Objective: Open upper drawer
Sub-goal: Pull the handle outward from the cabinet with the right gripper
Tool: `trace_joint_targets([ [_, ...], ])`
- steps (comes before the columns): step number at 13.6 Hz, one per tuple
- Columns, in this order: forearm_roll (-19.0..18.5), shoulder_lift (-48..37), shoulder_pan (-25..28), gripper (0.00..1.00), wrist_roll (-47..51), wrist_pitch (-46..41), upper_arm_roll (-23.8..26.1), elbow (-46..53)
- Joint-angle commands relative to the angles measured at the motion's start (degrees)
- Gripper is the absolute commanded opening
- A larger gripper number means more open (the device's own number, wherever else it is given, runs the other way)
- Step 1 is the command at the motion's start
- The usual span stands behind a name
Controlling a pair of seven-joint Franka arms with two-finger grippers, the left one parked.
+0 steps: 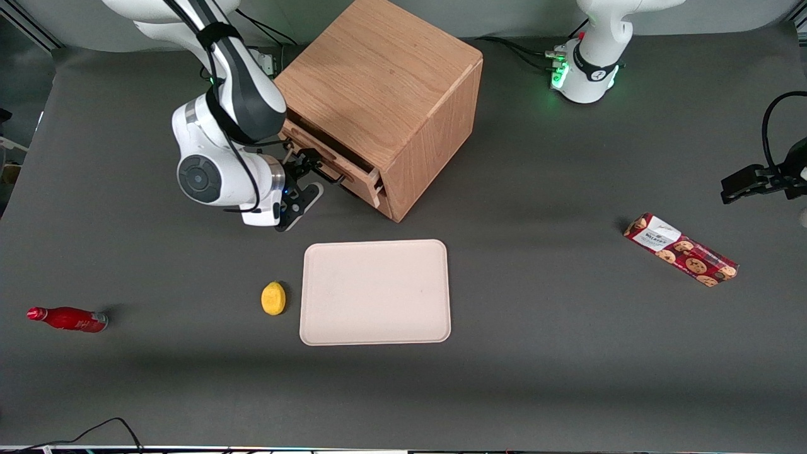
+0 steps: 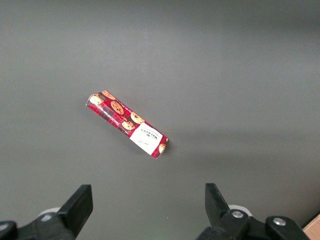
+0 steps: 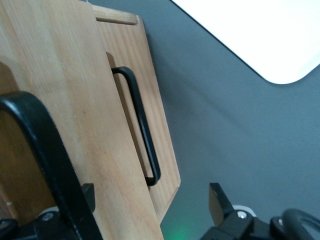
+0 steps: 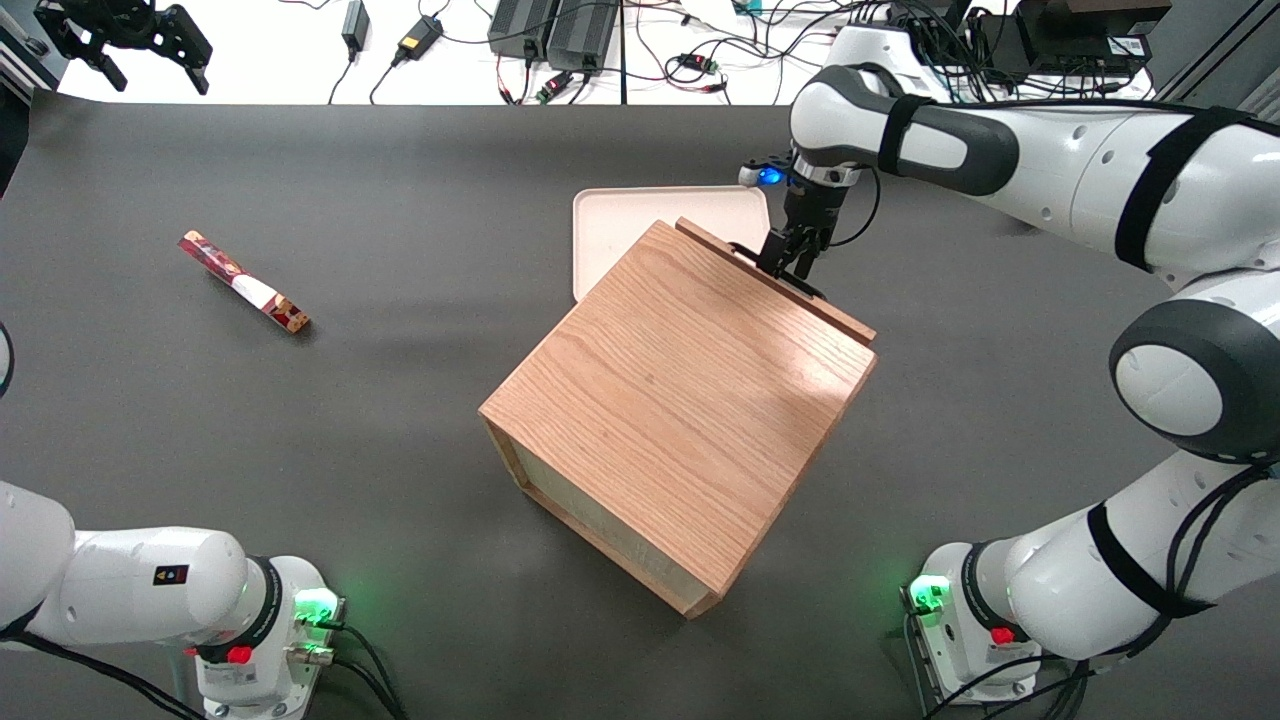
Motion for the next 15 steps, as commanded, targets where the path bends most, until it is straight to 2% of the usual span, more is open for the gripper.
trace_joint_targets([
  [1, 1.38, 2.36, -2.45, 1.0, -3.58, 0.05, 0.05, 2.26],
  [15, 0.59, 8.78, -10.18, 1.0, -12.02, -0.48, 0.05, 9.99],
])
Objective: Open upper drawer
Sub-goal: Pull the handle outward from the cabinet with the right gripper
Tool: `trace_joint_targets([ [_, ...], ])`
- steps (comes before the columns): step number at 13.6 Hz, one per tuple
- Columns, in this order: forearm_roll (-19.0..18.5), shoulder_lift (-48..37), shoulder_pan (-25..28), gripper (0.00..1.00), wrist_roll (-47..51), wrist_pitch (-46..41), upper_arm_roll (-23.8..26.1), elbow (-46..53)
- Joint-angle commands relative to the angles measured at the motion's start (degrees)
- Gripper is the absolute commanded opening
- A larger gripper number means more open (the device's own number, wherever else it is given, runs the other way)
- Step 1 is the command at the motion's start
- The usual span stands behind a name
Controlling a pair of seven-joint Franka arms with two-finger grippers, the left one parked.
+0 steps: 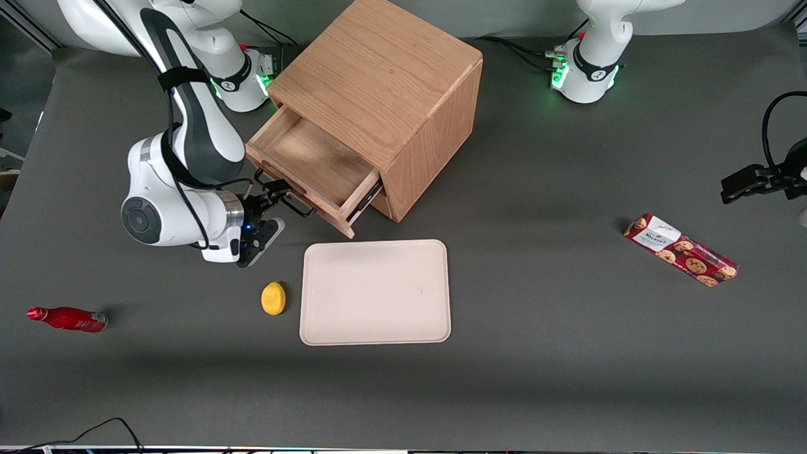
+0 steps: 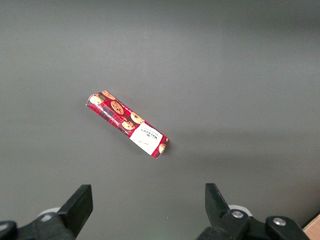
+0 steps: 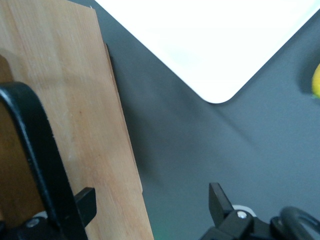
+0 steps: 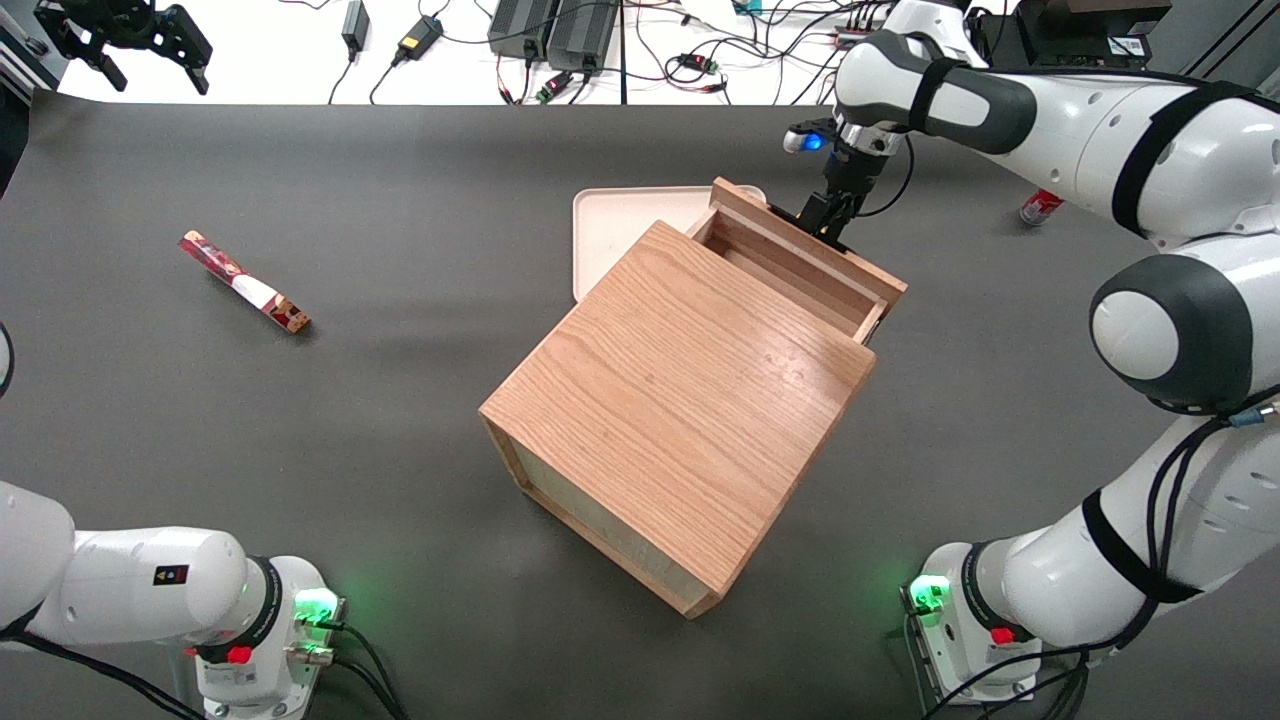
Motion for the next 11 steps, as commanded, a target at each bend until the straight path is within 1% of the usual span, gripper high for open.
trace_joint_targets([
  [1, 0.57, 3.02, -2.01, 1.0, -3.34, -0.47, 0.1, 3.51],
  [11, 0.13, 5.05, -5.27, 1.0, -6.68, -0.56, 0.1, 6.41],
])
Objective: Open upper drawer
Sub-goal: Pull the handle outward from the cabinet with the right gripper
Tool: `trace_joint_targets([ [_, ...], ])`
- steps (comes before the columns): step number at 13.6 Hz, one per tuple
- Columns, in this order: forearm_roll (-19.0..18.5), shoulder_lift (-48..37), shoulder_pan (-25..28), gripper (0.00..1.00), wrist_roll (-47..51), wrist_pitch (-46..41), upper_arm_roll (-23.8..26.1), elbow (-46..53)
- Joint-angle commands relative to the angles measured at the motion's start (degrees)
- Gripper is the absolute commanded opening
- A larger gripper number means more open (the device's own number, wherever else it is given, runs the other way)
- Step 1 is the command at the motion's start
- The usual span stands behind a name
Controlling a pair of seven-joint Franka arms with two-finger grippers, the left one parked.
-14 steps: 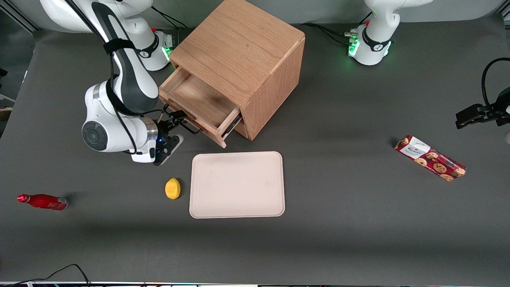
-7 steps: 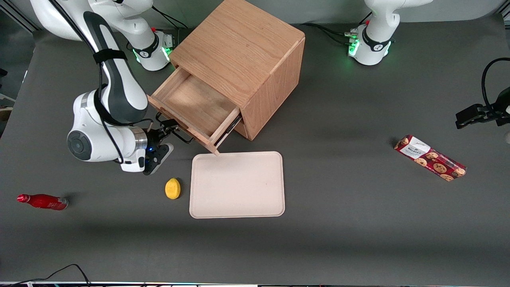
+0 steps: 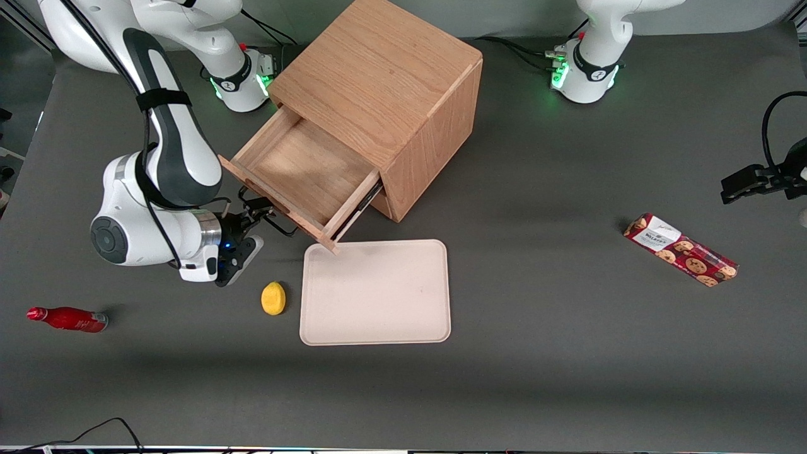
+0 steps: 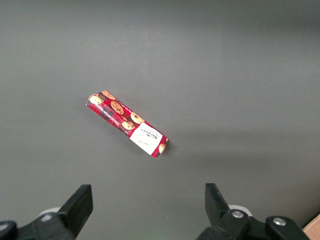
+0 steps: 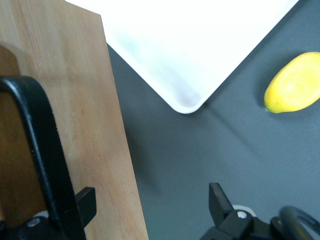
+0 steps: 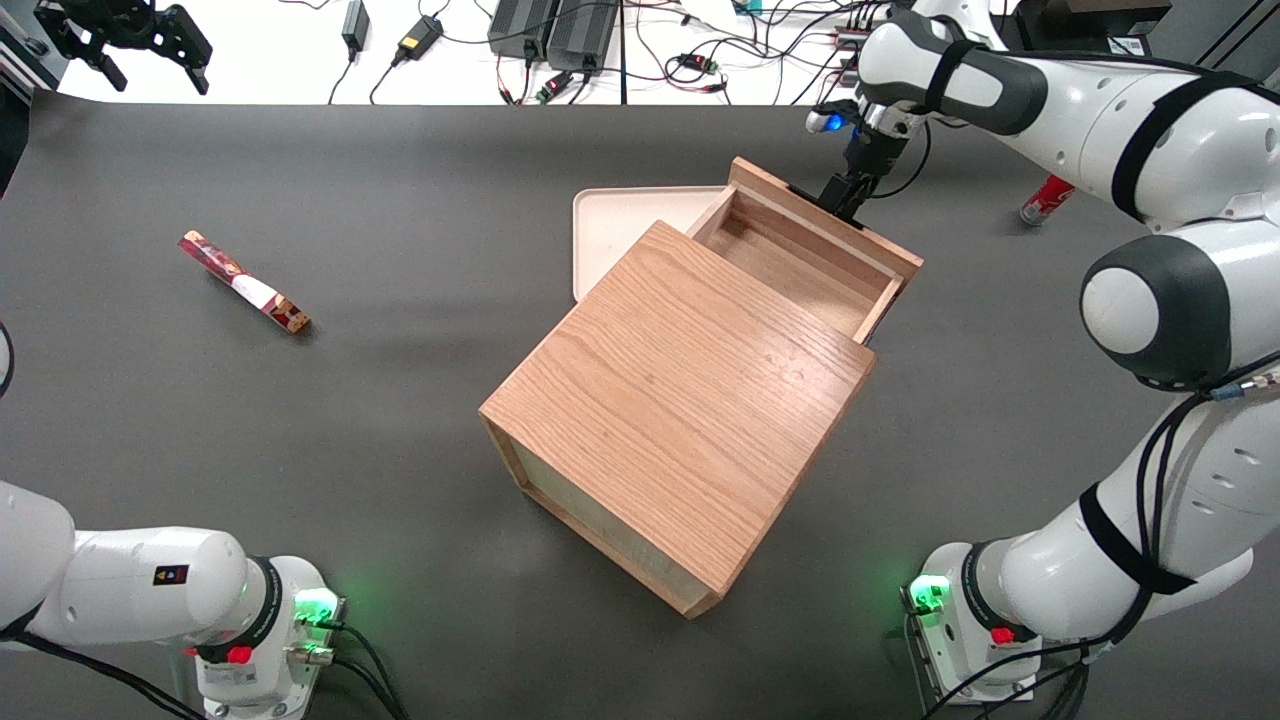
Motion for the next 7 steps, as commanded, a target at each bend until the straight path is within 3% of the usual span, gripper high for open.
trace_joint_targets([
  [1, 0.04, 1.73, -1.28, 1.0, -2.06, -0.55, 0.11, 2.02],
  [7, -1.01, 2.69, -3.3, 1.0, -3.46, -0.55, 0.2, 4.03],
])
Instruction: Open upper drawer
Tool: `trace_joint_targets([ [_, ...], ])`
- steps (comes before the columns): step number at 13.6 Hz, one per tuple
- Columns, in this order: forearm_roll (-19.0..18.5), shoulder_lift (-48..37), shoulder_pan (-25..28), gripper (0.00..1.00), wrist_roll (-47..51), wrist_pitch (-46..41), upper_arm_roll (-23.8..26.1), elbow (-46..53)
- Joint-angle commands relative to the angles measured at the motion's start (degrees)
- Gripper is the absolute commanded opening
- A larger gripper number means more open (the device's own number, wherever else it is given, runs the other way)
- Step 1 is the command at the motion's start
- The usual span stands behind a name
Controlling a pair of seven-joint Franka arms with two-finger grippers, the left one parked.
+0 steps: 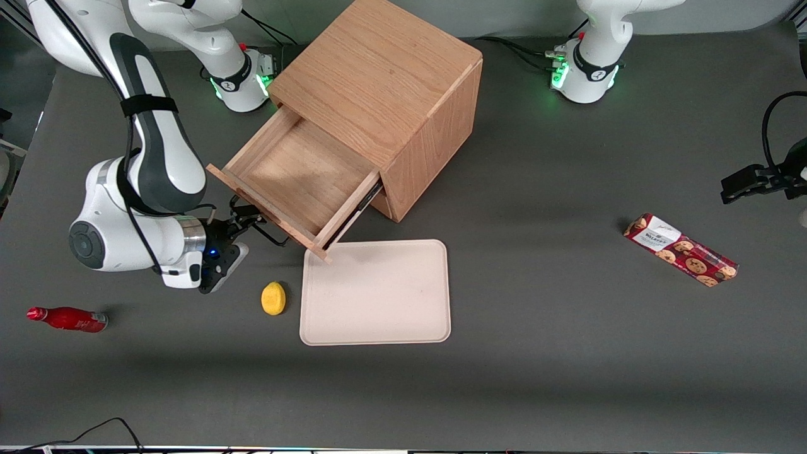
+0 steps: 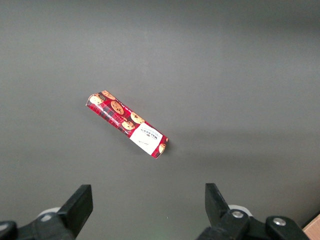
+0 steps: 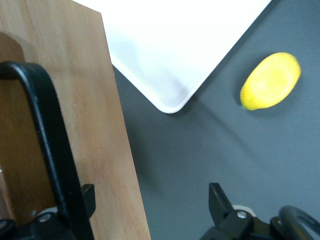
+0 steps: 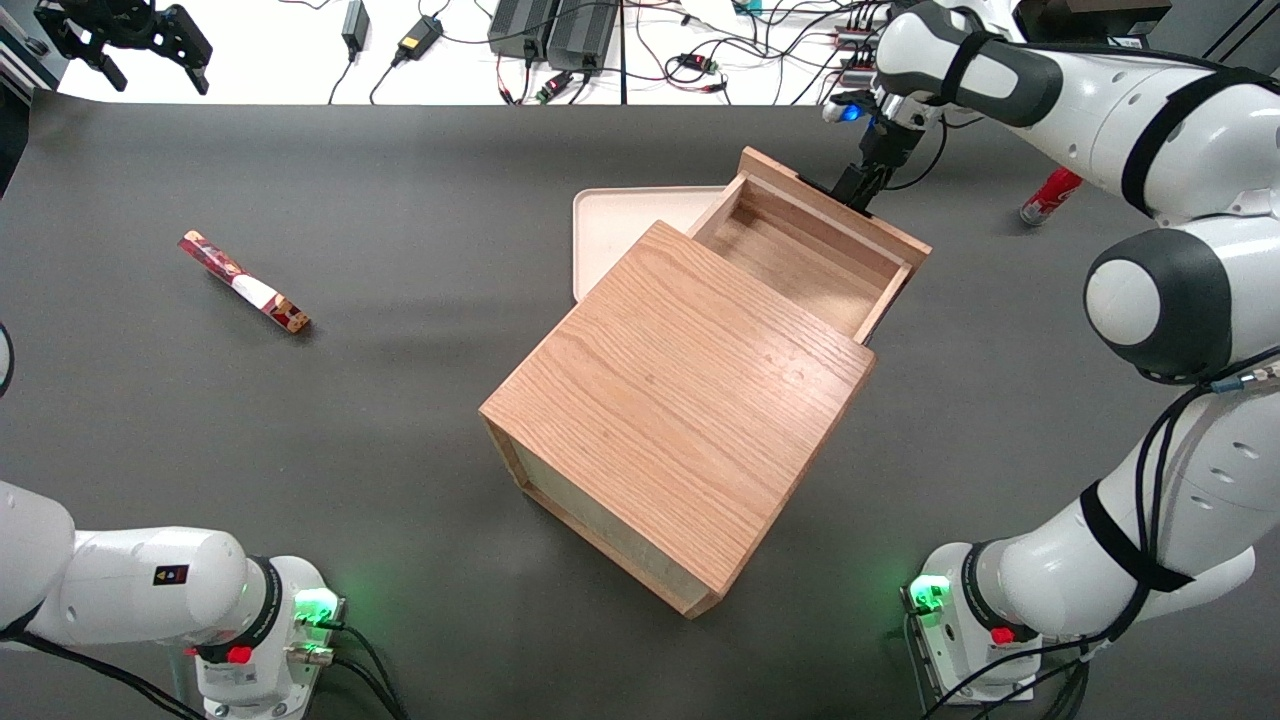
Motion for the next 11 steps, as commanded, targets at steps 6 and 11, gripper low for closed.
trace_joint_targets([
  [6, -0.86, 3.97, -2.46, 1.0, -4.54, -0.55, 0.22, 4.53],
  [11, -0.87, 4.15, -3.08, 1.0, -5.34, -0.55, 0.13, 5.06],
])
